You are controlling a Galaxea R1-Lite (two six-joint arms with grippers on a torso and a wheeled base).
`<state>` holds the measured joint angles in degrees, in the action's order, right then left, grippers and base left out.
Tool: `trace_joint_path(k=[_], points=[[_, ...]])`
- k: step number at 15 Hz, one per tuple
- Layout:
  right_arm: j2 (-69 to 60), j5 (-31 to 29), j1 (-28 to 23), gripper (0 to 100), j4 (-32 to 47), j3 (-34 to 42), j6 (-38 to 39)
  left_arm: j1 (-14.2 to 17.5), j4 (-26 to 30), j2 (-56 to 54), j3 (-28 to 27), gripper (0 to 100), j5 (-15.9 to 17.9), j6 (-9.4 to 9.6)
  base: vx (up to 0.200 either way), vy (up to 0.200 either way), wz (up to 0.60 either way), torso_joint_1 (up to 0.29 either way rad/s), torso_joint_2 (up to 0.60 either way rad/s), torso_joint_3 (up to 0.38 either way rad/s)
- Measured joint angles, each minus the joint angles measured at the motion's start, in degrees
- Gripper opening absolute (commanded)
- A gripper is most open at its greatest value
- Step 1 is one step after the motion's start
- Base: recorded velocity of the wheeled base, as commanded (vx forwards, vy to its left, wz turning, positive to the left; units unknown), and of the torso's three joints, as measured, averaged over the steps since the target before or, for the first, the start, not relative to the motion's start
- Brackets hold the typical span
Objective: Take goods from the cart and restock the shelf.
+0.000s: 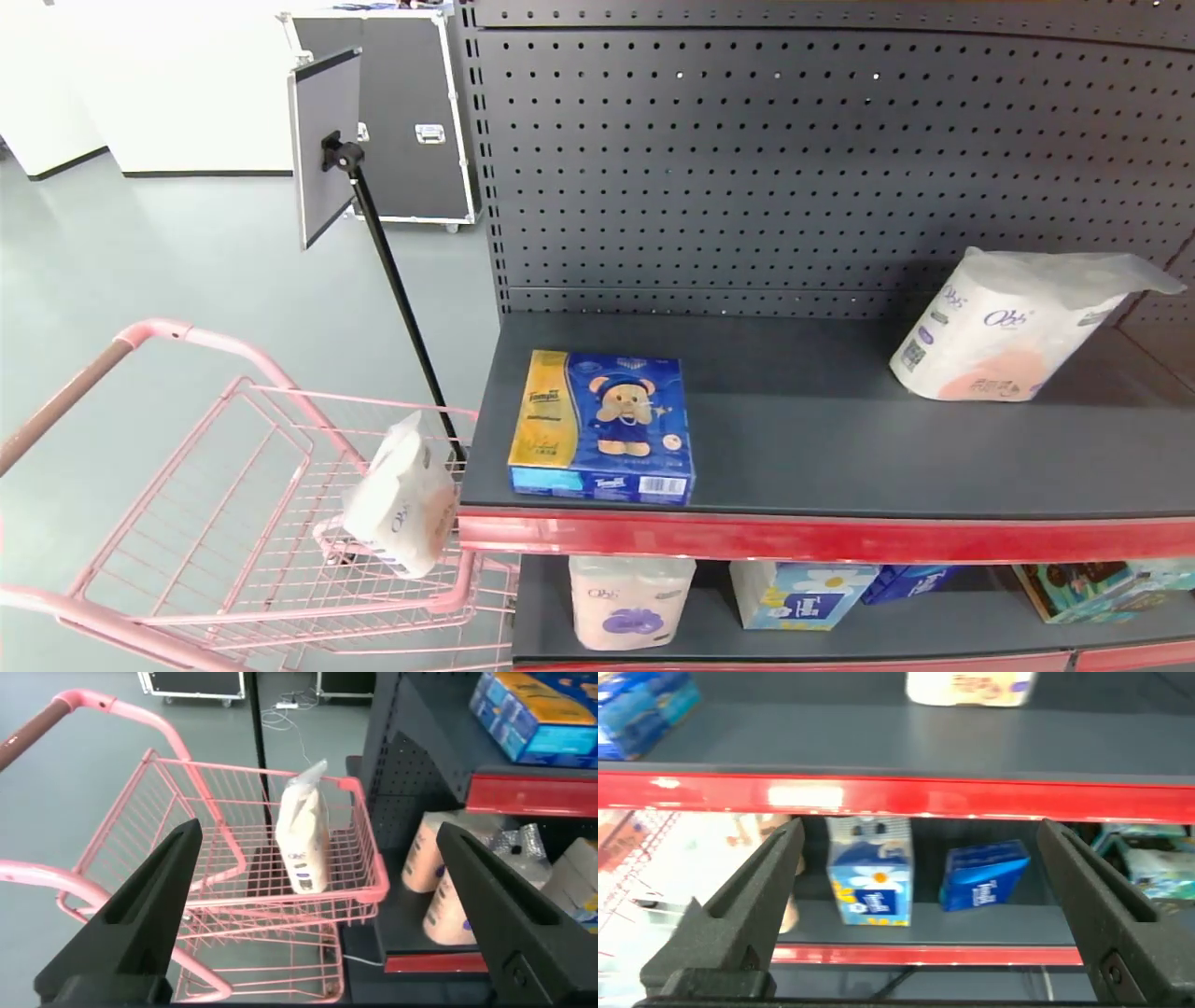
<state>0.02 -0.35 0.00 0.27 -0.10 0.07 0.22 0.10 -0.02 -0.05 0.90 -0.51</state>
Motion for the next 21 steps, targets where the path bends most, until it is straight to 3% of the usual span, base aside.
trace_joint_path(k=[11, 16, 21], points=[[0.0, 0.0, 0.0, 100, 0.0, 0.0, -0.1, 0.0, 0.0, 0.0, 0.0, 100, 0.0, 0.00, 0.000, 0.200, 0.00, 0.002, 0.00, 0.004], [0.0, 0.0, 0.0, 100, 0.0, 0.0, 0.0, 0.0, -0.1, 0.0, 0.0, 100, 0.0, 0.00, 0.000, 0.000, 0.00, 0.000, 0.00, 0.000], [0.0, -0.1, 0.0, 100, 0.0, 0.0, 0.0, 0.0, 0.0, 0.0, 0.0, 100, 0.0, 0.02, 0.000, 0.000, 0.00, -0.131, 0.33, 0.185]])
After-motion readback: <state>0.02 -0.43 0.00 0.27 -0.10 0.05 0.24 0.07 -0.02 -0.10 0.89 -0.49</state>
